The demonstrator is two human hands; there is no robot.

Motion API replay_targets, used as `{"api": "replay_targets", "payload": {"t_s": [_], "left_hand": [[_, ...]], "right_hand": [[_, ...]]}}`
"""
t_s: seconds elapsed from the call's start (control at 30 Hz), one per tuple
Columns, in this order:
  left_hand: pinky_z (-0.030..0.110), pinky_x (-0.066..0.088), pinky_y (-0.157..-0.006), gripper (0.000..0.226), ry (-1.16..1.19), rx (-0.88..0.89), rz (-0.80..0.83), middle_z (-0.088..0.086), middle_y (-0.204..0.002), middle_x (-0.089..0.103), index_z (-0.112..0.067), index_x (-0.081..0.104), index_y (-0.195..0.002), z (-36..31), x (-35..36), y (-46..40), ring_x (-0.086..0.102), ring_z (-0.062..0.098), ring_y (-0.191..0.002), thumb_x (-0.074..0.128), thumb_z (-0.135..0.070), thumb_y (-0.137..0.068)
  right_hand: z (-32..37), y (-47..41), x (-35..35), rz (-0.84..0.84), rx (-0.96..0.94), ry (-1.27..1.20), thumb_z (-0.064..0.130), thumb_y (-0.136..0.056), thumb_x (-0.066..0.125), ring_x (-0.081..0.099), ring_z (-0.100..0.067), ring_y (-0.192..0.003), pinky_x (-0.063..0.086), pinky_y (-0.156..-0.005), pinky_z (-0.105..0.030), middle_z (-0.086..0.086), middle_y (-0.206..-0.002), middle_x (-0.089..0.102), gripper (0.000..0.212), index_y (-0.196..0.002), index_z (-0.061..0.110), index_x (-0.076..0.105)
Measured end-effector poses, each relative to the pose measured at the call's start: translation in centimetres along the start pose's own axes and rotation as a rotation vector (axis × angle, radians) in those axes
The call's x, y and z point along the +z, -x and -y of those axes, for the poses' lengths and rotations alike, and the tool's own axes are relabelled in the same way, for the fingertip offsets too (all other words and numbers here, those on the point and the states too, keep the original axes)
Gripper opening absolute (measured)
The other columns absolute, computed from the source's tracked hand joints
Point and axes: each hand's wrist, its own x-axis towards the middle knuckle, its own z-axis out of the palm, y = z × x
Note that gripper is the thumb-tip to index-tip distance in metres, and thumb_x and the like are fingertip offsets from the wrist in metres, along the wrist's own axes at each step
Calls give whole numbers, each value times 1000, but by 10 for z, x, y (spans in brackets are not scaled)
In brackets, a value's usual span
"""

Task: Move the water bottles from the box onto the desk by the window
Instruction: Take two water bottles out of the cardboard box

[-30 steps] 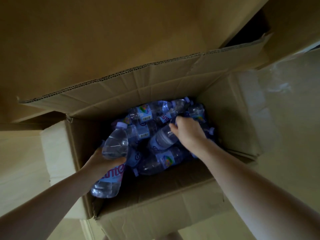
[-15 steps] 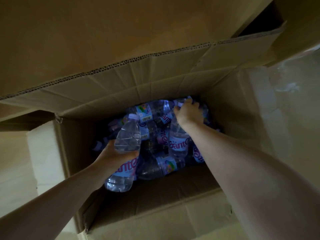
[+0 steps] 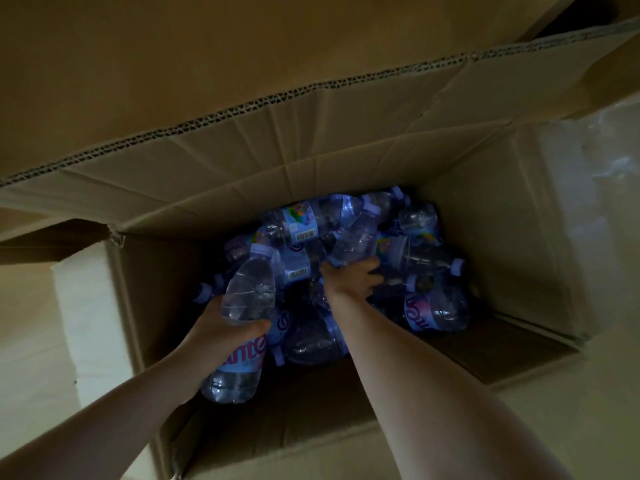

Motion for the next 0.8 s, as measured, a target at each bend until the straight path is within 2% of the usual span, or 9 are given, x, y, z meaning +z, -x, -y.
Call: {"api": "replay_targets", "payload": {"t_s": [0.13,0.2,0.3,0.33,0.4,0.47,0.63,0.73,0.8], "left_hand": [[35,55,-75,55,36,4,-30,9,-101,69,-17,51,-120,3,-6,-5,68,25,-89,80,-16,-73],[35,55,-75,56,36,9,-24,9,-99,70,-17,54,-117,3,-10,-3,69,25,-88,83,-18,-69],[45,57,-82,80,33,44,-29,11,-96,72,-16,58,-114,0,-17,9,71,28,-86,86,-38,-42],[48,57,-83,87,32,49,-34,12,-96,72,-14,59,-114,-1,-20,15,71,29,-85,84,-42,-36],[46,57,-80,85,38,73,-23,15,-93,72,-12,61,-111,-5,-25,30,71,30,-81,84,-41,-35],[43,58,-77,80,32,95,-8,13,-90,73,-17,60,-108,-14,-32,55,72,28,-79,84,-43,-36],[43,53,-89,65,37,198,59,9,-104,72,-22,57,-115,-35,-61,132,70,22,-91,82,-42,-58],[47,55,-88,69,64,249,48,9,-95,74,-22,59,-109,-43,-80,179,72,26,-87,78,-44,-47],[47,57,-84,76,122,265,-16,12,-93,72,-18,56,-109,-38,-93,204,72,28,-84,78,-46,-42]], "right_hand": [[6,-12,-3,-26,89,-93,39,-80,76,43,-41,-126,45,-97,-45,-21,-146,27,87,-140,3,24],[11,-17,-15,58,124,-156,42,-76,75,45,-40,-124,46,-92,-44,-20,-145,33,91,-142,4,26],[12,-6,-45,246,63,-285,46,-48,79,62,-37,-105,55,-87,-50,-19,-125,59,109,-140,8,37],[7,-2,-54,308,44,-292,44,-47,79,67,-36,-97,57,-83,-51,-19,-116,65,103,-137,8,43],[4,25,-80,443,11,-293,31,-68,79,71,-36,-91,57,-80,-50,-21,-107,69,71,-128,5,53],[0,59,-106,580,-34,-262,19,-82,73,69,-37,-99,55,-84,-51,-24,-114,67,52,-128,4,53],[0,155,-147,806,-110,-284,2,-85,68,65,-33,-106,54,-92,-44,-19,-115,64,40,-118,14,49],[7,214,-157,857,-189,-270,-2,-87,64,65,-30,-102,52,-93,-43,-16,-108,64,32,-109,15,49],[10,243,-157,897,-233,-290,0,-87,66,64,-34,-110,51,-97,-47,-21,-120,63,38,-119,14,50]]}}
